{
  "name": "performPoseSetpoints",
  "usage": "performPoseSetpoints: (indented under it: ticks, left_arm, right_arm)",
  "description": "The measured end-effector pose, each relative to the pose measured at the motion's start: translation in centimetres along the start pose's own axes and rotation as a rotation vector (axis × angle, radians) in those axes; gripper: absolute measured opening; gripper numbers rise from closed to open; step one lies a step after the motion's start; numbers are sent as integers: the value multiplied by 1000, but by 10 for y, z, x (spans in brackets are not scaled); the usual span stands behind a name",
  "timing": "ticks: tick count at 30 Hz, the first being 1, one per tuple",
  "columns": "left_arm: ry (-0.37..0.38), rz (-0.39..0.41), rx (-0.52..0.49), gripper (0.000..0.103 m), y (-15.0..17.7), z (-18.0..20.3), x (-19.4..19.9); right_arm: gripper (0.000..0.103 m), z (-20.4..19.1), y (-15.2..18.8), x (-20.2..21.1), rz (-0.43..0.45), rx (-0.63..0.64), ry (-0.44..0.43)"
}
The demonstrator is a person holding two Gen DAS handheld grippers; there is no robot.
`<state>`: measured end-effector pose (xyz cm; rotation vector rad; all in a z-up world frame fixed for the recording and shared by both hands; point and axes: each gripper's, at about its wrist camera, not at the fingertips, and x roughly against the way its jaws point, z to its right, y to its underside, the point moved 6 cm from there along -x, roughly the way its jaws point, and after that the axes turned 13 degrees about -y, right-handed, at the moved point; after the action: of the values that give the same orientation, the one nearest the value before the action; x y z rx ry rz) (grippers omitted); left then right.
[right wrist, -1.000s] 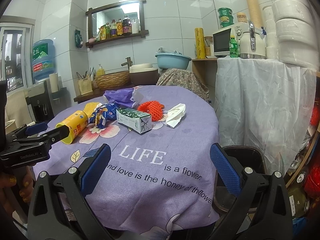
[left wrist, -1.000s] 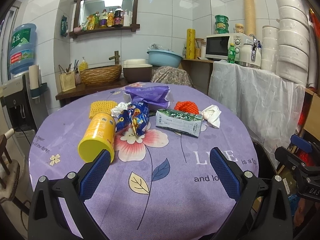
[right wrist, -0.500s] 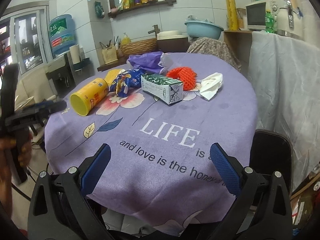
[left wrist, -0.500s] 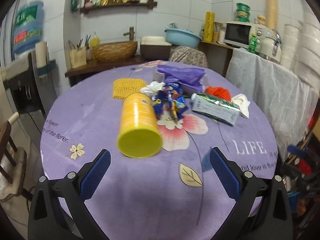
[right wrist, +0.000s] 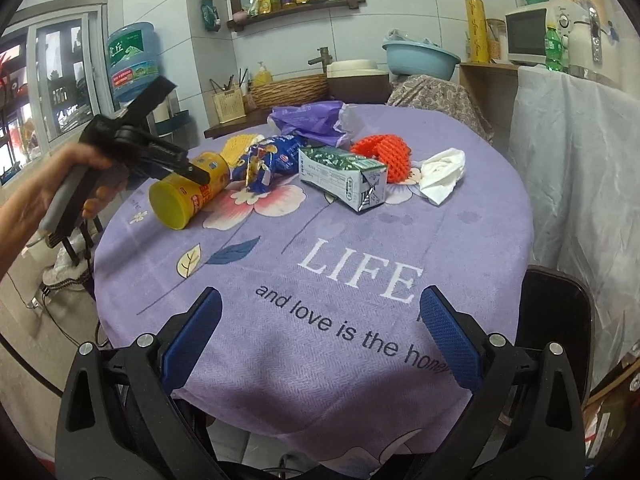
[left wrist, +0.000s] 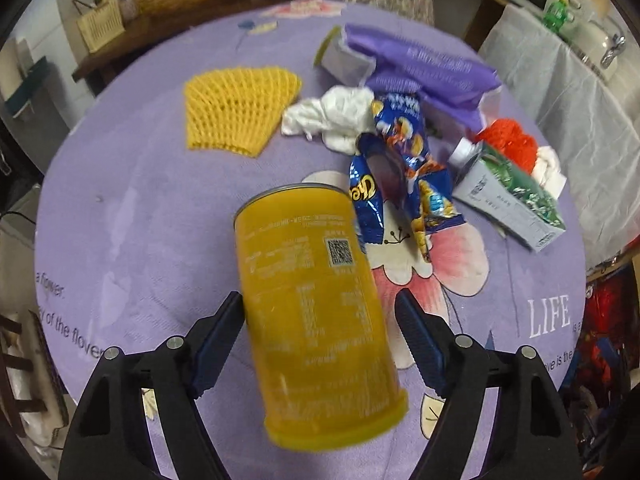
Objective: Collect trash
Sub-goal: 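Grasp the yellow can with the left tool while the right tool grasps the green milk carton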
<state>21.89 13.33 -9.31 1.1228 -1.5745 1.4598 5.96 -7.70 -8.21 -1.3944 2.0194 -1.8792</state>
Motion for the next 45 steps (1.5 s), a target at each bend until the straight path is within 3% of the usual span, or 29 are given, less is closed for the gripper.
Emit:
performPoseSetpoints:
  ticks: [5,10,16,18,23,25,28,35,38,45]
  left_arm:
    - [28,-110,-28,69,-1,4,-26]
    - [35,-126,-16,66,-6,-1,-34]
    - [46,-121,-20,66,-2,2,-38]
    - [53,-121,-19,66,-6,-2,-30]
    - [46,-109,-30,66,-2,-3,-28]
    - [48,-108,-27,66,-2,-3,-28]
    - [51,-105,-24,66,-3,-2,-28]
    - [60,-93,-26,66,-2,-3,-27]
    - [57,-90,-26,66,-2,-3,-27]
    - [65,-75,-25,66,-2,-2,-25]
  right_arm:
    - [98,4,0,-4,-19,18,8]
    - [98,0,-22,-20,-41,140,19]
    - [98,-8,-54,-76,-185,343,-40]
    - [98,-6,-66,-94,-208,382,-24]
    - [90,1,-101,-133,-286,478,14]
    - [82,4,-109,-151,-363,515,8]
    - [74,10,-115,-175,-464,550,16]
    - [67,18,-107,-205,-602,685,92]
    - [58,17,-107,-208,-601,690,85]
    - [58,19,-109,-204,-544,654,81]
